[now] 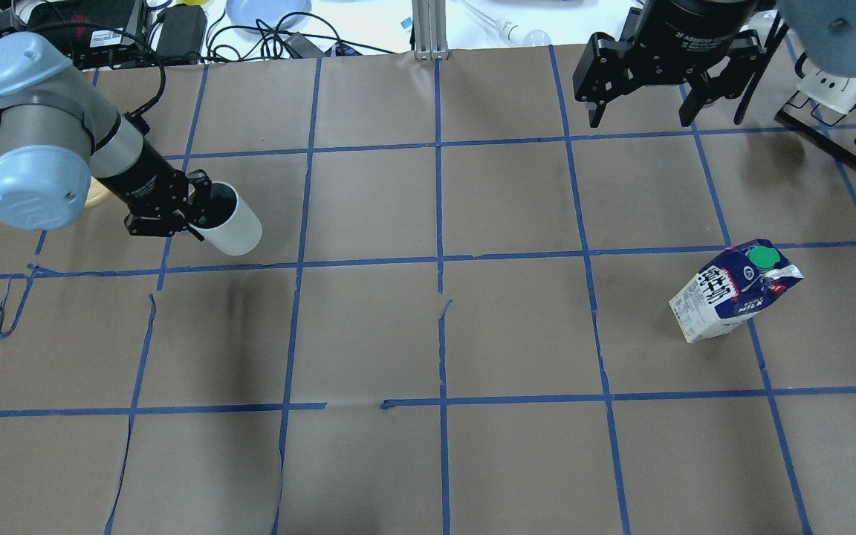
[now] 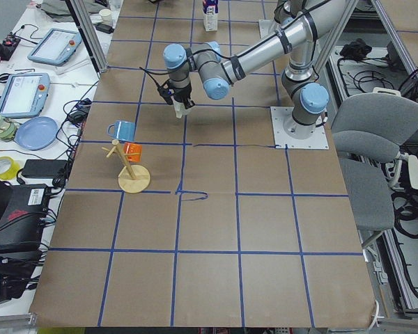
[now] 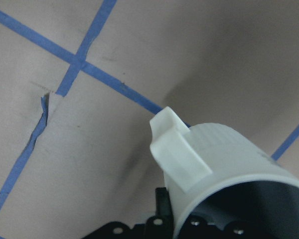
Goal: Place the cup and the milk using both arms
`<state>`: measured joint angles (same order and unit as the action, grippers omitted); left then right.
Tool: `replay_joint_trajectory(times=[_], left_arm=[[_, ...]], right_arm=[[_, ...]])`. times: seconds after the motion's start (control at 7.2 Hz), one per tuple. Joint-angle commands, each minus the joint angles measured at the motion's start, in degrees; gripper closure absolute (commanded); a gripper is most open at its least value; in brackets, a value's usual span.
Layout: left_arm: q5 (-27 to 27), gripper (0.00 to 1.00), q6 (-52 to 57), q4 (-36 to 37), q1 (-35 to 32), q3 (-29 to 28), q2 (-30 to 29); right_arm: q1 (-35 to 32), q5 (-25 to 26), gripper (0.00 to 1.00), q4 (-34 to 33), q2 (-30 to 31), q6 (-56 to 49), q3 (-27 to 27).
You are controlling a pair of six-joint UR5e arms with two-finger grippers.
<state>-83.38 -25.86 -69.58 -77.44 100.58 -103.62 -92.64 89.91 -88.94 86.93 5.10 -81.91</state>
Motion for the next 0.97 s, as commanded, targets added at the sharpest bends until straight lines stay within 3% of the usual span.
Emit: replay_joint_trajectory(times=[0.0,0.83], left_arm=[[0.1,1.00,-11.7,-0.2,-7.3,-6.0,-1.7],[0.1,1.00,-38.7,6.3,-24.8,-7.4,-9.5]], right_arm=[[0.0,0.0,0.00,0.0,0.0,0.0,0.0],[0.0,-0.1,0.00,-0.1,-0.1,0.0,0.0]])
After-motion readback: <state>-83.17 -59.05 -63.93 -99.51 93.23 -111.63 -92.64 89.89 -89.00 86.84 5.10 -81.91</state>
